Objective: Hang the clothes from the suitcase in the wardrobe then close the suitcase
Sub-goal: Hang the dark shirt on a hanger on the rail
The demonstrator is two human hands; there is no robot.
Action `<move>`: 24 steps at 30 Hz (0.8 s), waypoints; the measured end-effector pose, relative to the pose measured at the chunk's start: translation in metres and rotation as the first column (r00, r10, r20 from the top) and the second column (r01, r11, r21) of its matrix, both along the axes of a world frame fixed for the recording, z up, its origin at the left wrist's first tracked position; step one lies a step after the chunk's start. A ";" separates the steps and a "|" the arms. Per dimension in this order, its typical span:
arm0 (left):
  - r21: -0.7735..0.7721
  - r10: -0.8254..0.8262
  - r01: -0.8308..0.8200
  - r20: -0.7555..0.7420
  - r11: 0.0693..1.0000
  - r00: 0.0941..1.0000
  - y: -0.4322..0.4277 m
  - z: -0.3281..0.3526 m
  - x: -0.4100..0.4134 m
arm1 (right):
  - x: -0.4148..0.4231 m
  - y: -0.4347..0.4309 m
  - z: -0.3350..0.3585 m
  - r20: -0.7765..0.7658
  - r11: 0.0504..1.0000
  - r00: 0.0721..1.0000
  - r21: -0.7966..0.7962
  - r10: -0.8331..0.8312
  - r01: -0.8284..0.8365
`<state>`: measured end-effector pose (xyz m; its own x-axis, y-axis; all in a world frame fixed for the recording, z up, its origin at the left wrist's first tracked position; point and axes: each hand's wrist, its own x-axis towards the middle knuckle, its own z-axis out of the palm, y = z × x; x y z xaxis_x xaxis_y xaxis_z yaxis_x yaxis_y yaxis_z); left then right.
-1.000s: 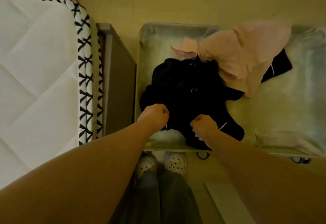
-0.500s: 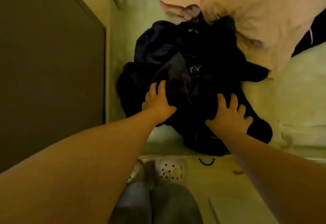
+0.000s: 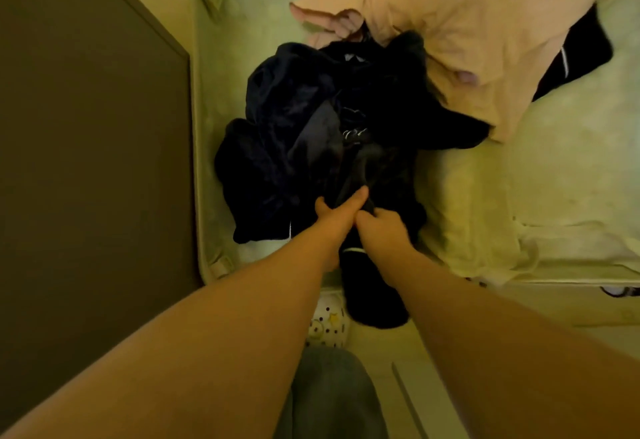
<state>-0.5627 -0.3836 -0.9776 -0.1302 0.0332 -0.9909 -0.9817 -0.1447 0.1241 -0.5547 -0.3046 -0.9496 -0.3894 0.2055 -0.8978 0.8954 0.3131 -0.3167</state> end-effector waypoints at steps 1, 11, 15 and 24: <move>0.012 0.072 -0.072 0.002 0.997 0.997 -0.001 0.007 -0.001 | 0.001 -0.008 0.008 0.025 0.991 0.995 -0.082 -0.100 0.101; -0.185 -0.268 0.226 -0.252 0.957 0.930 -0.029 0.152 -0.046 | -0.017 -0.027 0.143 -0.038 0.921 0.962 -0.299 -0.271 0.248; -0.276 -0.320 0.234 -0.324 0.932 0.891 -0.041 0.223 -0.056 | -0.037 -0.023 0.199 -0.214 0.992 0.969 -0.054 -0.121 0.112; -0.421 -0.511 0.334 -0.437 0.843 0.740 -0.055 0.380 -0.081 | -0.053 -0.016 0.338 -0.342 0.935 0.872 0.074 0.351 -0.347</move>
